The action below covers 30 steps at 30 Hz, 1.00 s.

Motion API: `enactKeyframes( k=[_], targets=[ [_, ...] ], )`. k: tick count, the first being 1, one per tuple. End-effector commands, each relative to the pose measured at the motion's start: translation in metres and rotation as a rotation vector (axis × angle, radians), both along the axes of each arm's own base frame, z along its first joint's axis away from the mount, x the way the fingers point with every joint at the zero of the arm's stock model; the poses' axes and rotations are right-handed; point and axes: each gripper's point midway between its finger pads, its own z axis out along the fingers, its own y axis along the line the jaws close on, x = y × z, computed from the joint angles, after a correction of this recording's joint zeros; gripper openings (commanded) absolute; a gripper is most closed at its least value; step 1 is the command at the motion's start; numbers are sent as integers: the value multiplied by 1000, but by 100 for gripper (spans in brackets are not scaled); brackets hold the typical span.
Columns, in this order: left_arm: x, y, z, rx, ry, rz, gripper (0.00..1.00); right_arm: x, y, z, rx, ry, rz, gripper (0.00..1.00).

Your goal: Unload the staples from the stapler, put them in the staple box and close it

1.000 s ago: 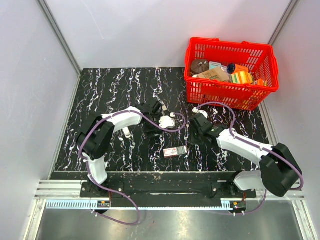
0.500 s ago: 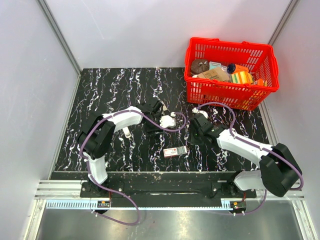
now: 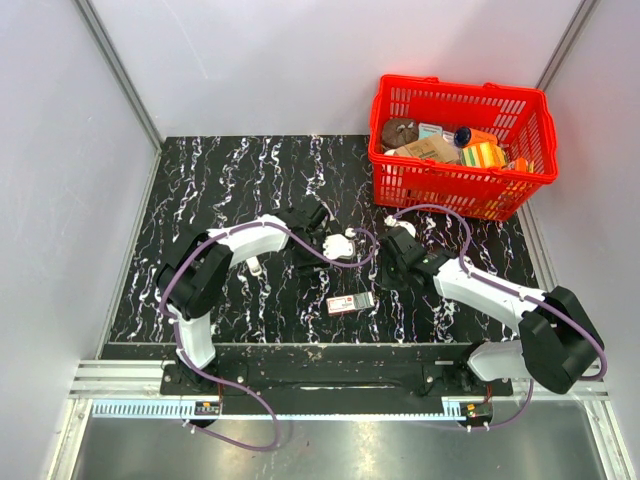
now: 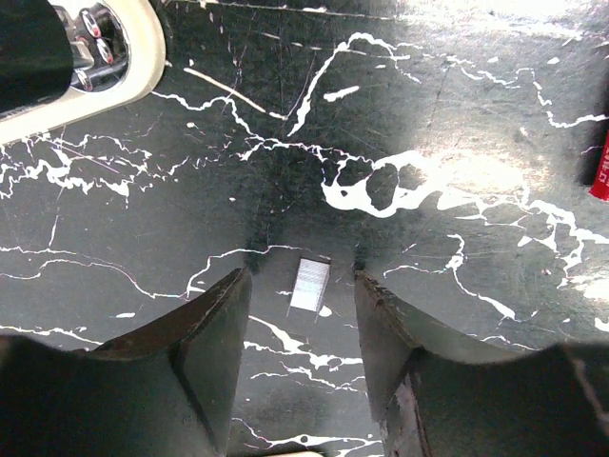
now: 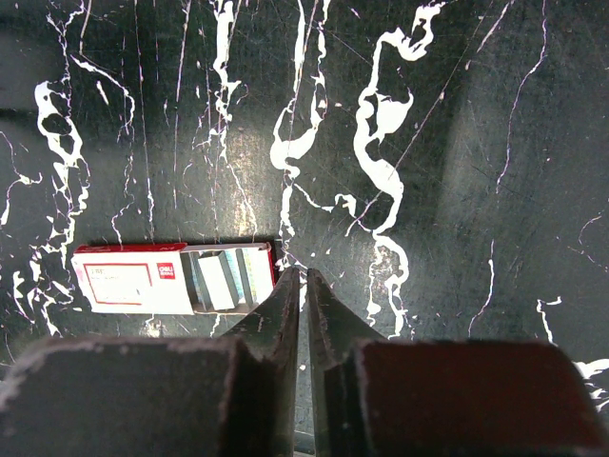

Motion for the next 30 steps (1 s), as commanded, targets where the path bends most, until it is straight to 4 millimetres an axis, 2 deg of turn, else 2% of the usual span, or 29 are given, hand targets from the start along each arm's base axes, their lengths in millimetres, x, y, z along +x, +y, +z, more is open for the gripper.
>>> enactKeyframes(
  k=[1, 5, 9, 12, 14, 18, 21, 26, 30],
  targets=[
    [-2, -3, 0, -8, 10, -10, 51, 7, 5, 6, 35, -28, -8, 11],
    [-2, 1, -3, 13, 4, -12, 43, 8, 6, 7, 37, -31, -7, 10],
    [3, 4, -3, 31, -19, 10, 27, 8, 5, 7, 35, -31, -8, 9],
    [6, 3, 5, 21, -34, 27, 17, 8, 5, 8, 37, -34, -8, 9],
    [6, -1, 14, 0, -27, 37, 15, 10, 7, 12, 40, -46, -2, 9],
    [7, -18, 52, -93, -6, 63, 11, 14, 8, 24, 49, -74, 3, 9],
    [6, -35, 93, -201, 16, 85, 11, 20, 12, 46, 81, -126, 13, 9],
    [4, -62, 174, -443, 74, 116, 11, 25, 20, 105, 181, -263, 55, 12],
    [3, -78, 245, -709, 213, 158, 11, 21, 26, 160, 294, -385, 99, 17]
  ],
)
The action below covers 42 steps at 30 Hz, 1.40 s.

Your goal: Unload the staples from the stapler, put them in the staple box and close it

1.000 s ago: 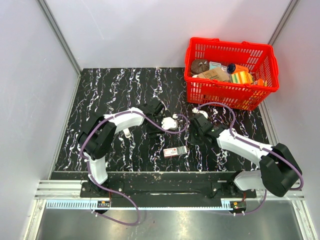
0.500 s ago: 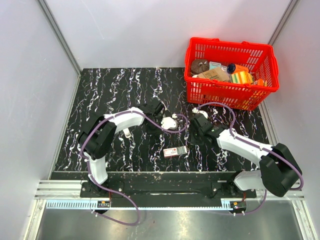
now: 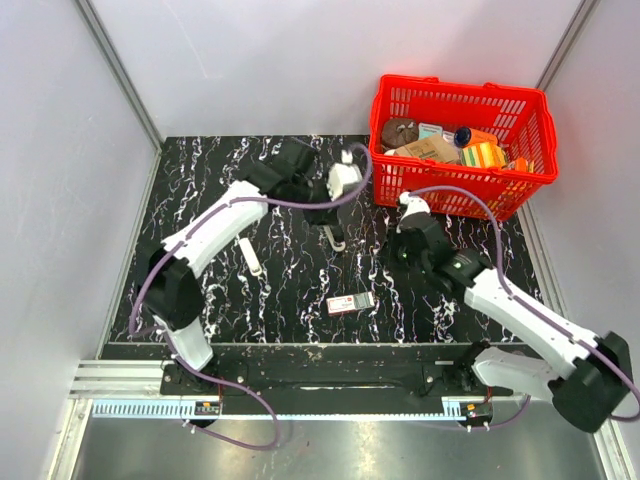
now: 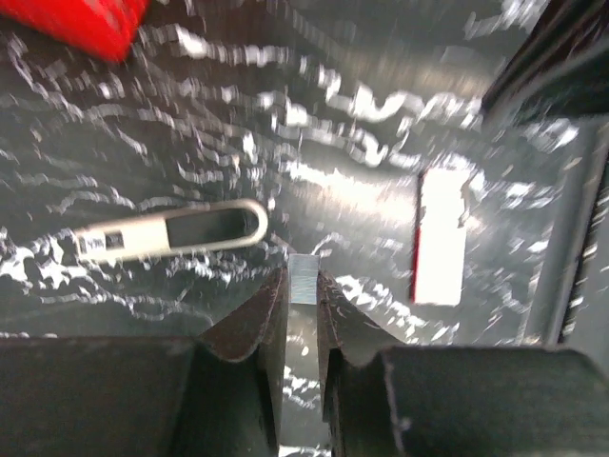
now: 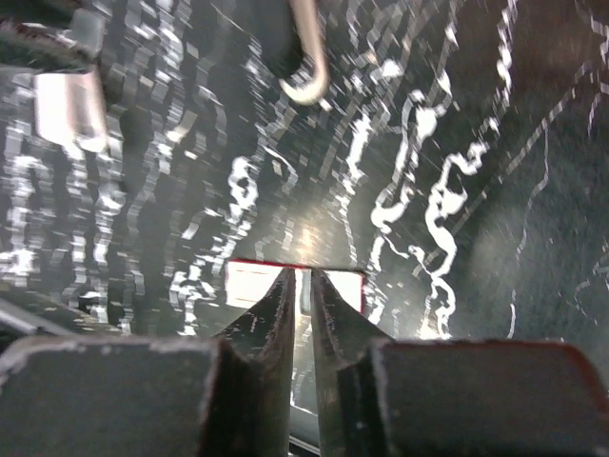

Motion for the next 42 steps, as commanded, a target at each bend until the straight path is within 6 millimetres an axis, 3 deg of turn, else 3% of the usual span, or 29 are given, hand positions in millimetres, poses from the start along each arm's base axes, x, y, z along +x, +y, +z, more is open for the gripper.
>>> enactKeyframes(
  k=[1, 4, 6, 11, 16, 24, 35, 42],
  targets=[
    [-12, -18, 106, -393, 177, 12, 11, 5, 14, 86, 164, -202, 65, 20],
    [-7, -18, 149, -606, 327, 37, 11, 0, 18, 125, 257, -293, 99, 27],
    [-4, -14, 164, -725, 442, 60, 11, -1, 20, 149, 313, -353, 104, 31],
    [-15, -5, 212, -1026, 628, -3, 18, -7, 37, 186, 435, -412, 181, 38],
    [-32, -5, 213, -1049, 639, -6, 20, -7, 50, 215, 525, -451, 226, 44],
    [-62, -7, 214, -1053, 649, -59, 22, -7, 70, 240, 694, -447, 288, 51],
    [-67, -7, 211, -1047, 649, -52, 22, -4, 75, 253, 780, -465, 308, 52],
    [-67, -8, 210, -1041, 647, -47, 22, -1, 80, 247, 786, -442, 313, 49]
  ],
)
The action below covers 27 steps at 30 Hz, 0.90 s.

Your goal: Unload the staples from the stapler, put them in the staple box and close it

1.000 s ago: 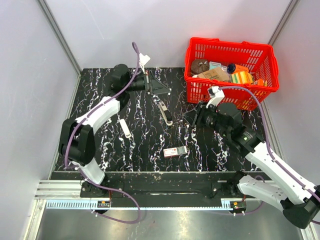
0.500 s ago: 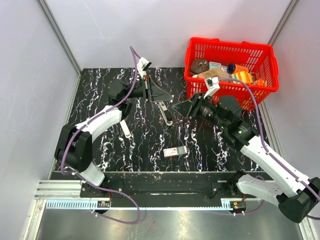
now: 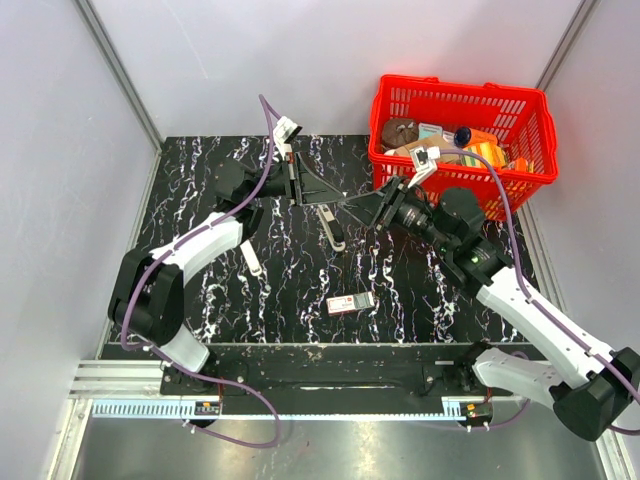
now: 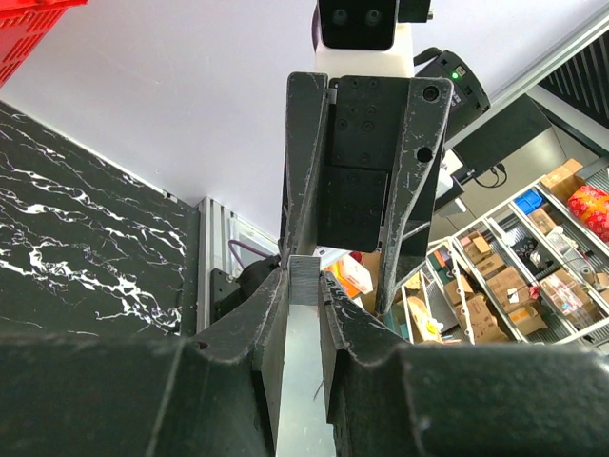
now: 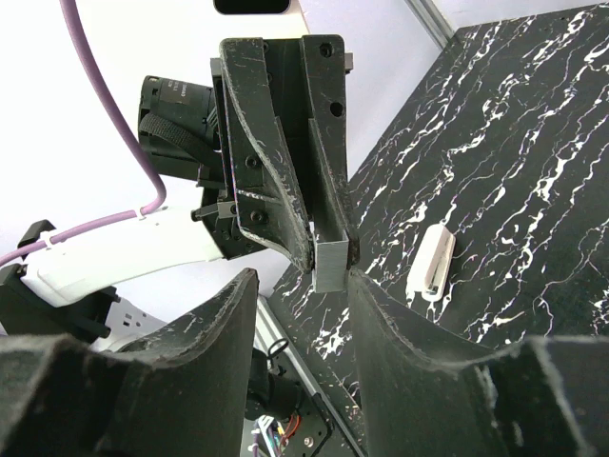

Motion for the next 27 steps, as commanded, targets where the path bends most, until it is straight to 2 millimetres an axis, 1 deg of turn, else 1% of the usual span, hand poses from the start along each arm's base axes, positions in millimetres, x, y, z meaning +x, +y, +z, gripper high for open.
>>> enactKeyframes(
  k=[1, 10, 21, 27],
  targets=[
    [-16, 5, 18, -23, -89, -13, 22, -1, 2, 17, 49, -40, 21, 48],
    [-16, 5, 18, -19, -88, -11, 22, 0, 4, 4, 40, -18, 26, 40],
    [-18, 4, 17, -12, -87, -13, 23, 3, 6, 6, 55, -23, 29, 31],
    [-20, 5, 17, -8, -85, -17, 26, 4, 8, 6, 65, -26, 38, 25]
  ],
)
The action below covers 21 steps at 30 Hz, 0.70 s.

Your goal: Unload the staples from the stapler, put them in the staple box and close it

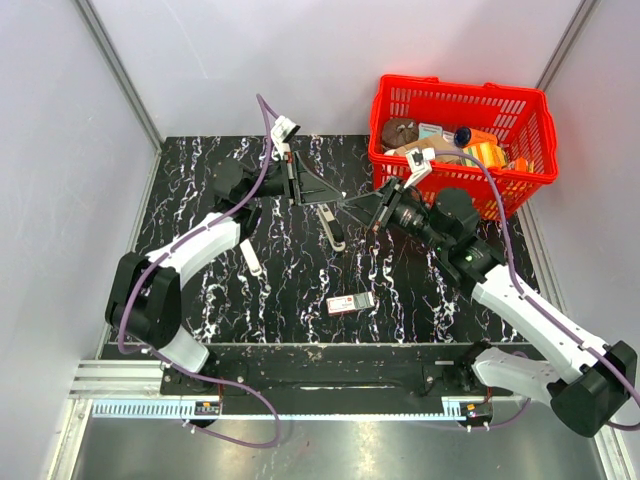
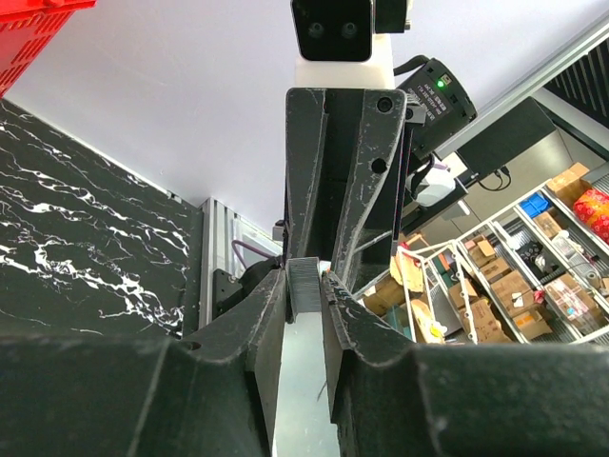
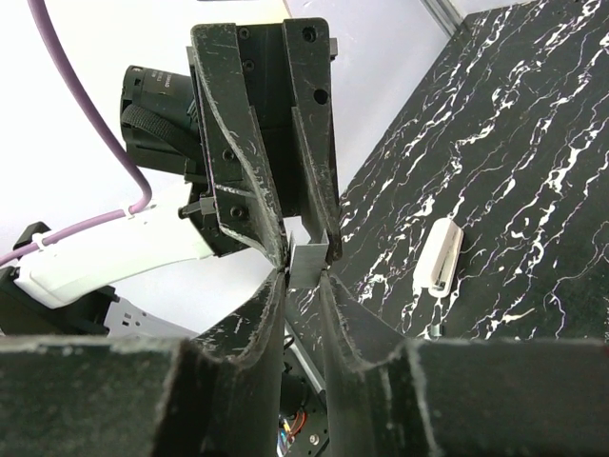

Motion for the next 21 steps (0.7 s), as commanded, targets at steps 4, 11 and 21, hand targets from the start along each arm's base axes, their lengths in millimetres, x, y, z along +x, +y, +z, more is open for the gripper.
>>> enactKeyframes(
  k=[4, 11, 21],
  targets=[
    [-20, 4, 13, -10, -83, -23, 30, 3, 2, 15, 47, -52, 12, 20],
    [-21, 4, 13, 6, -92, -22, 38, 3, -2, 8, 28, -43, -6, 12],
    [-1, 6, -4, 70, -105, 21, 39, -6, -14, -10, -15, -1, -28, 8]
  ],
)
